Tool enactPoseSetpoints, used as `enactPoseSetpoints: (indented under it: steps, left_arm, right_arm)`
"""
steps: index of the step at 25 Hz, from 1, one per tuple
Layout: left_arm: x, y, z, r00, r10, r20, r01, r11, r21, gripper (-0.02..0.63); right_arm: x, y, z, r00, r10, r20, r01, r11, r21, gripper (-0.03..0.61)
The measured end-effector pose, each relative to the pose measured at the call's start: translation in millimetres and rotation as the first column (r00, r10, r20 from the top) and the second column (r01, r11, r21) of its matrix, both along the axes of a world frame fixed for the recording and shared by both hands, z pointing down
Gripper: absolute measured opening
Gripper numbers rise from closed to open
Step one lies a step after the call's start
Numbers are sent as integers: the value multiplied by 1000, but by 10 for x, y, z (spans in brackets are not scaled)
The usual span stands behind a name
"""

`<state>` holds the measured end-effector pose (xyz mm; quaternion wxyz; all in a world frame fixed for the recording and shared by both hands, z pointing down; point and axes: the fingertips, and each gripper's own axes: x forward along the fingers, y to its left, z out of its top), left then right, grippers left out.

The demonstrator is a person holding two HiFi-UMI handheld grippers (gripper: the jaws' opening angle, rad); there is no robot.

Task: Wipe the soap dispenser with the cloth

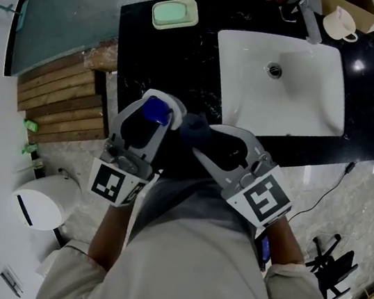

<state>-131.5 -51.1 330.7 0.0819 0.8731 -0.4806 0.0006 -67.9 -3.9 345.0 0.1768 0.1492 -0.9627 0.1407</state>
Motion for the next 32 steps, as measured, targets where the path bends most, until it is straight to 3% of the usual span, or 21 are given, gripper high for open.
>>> enactPoseSetpoints:
  steps: [12, 17, 24, 32]
  left_arm:
    - [-85, 45, -178, 999, -47, -24, 48, 998, 36, 129]
    - [-90, 104, -195, 996, -80, -25, 81, 996, 38, 129]
    - [-85, 237, -232, 978, -205, -44, 206, 978, 30, 129]
    - [91, 499, -314, 944, -326, -48, 327, 945, 10, 118]
  right_arm:
    - [70, -145, -135, 997, 60, 41, -61, 998, 20, 132]
    - [115, -209, -291, 991, 95, 99, -102, 993, 58, 132]
    - [251, -256, -490, 979, 117, 170, -141, 981, 136, 132]
    - [459, -141, -614, 983, 86, 164, -116, 976, 182, 132]
